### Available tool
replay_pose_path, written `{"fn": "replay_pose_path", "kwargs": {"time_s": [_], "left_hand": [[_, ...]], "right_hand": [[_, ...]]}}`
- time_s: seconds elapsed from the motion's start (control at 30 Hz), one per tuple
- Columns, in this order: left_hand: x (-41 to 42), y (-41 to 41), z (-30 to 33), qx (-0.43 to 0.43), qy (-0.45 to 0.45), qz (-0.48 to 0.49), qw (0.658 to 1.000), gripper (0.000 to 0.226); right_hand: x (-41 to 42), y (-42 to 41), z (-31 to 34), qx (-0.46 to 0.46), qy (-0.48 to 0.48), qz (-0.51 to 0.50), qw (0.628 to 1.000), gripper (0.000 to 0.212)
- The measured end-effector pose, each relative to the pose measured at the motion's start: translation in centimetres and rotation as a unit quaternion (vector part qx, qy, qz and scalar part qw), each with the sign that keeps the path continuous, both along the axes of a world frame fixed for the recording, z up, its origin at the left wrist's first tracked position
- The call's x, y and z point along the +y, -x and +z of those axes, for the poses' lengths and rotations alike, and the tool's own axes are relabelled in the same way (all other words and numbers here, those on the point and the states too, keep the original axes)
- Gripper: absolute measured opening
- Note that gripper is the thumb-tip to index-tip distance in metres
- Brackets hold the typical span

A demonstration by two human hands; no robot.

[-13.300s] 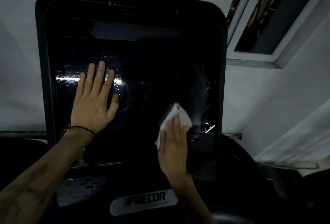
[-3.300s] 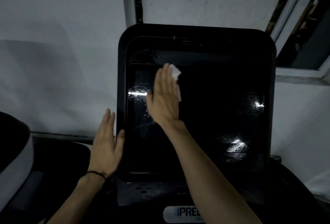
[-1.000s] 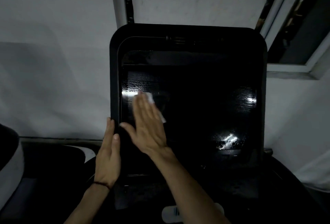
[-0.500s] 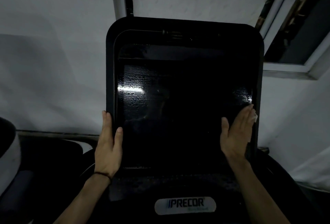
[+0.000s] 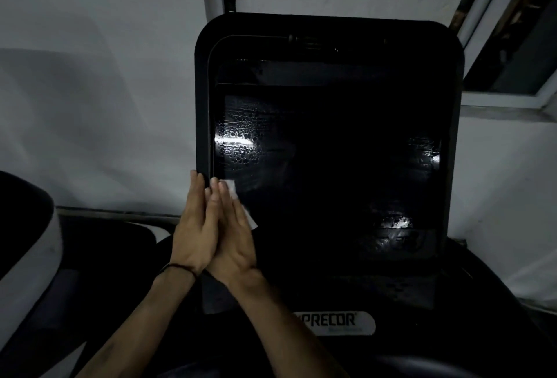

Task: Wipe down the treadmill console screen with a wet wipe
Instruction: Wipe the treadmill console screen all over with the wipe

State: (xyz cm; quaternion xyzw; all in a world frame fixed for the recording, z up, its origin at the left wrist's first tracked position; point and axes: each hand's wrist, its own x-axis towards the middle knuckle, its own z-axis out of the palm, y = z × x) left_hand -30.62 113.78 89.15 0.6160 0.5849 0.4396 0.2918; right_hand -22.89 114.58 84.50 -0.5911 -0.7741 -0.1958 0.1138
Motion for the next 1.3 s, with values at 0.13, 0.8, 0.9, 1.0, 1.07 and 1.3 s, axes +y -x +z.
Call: {"fn": "replay_pose_path", "kwargs": {"time_s": [0.13, 0.8, 0.9, 1.0, 1.07, 1.3], "left_hand": [[0.0, 0.5, 0.3, 0.000, 0.005, -0.005, 1.000, 0.090], [0.1, -1.3, -1.1, 0.011, -0.021, 0.046, 0.999, 0.064], [-0.1, -1.2, -0.8, 0.008, -0.013, 0.040, 0.999, 0.065], [-0.3, -1.2, -0.7, 0.000, -0.004, 0.031, 1.000, 0.065], [-0.3, -1.1, -0.4, -0.001, 0.007, 0.023, 1.000, 0.066], [-0.5, 0.7, 1.1, -0.031, 0.055, -0.040, 0.997, 0.074]], "right_hand": [[0.1, -1.1, 0.0, 0.005, -0.027, 0.001, 1.000, 0.081], [-6.0, -28.9, -2.5, 0.344, -0.106, -0.265, 0.895, 0.082], [-5.3, -23.5, -2.4, 0.291, -0.073, -0.300, 0.906, 0.081], [-5.0, -16.1, -2.3, 0.229, -0.028, -0.262, 0.937, 0.082], [-5.1, -10.6, -2.6, 0.207, 0.001, -0.189, 0.960, 0.083], [-4.2, 4.5, -4.3, 0.124, 0.099, -0.043, 0.986, 0.101]]}}
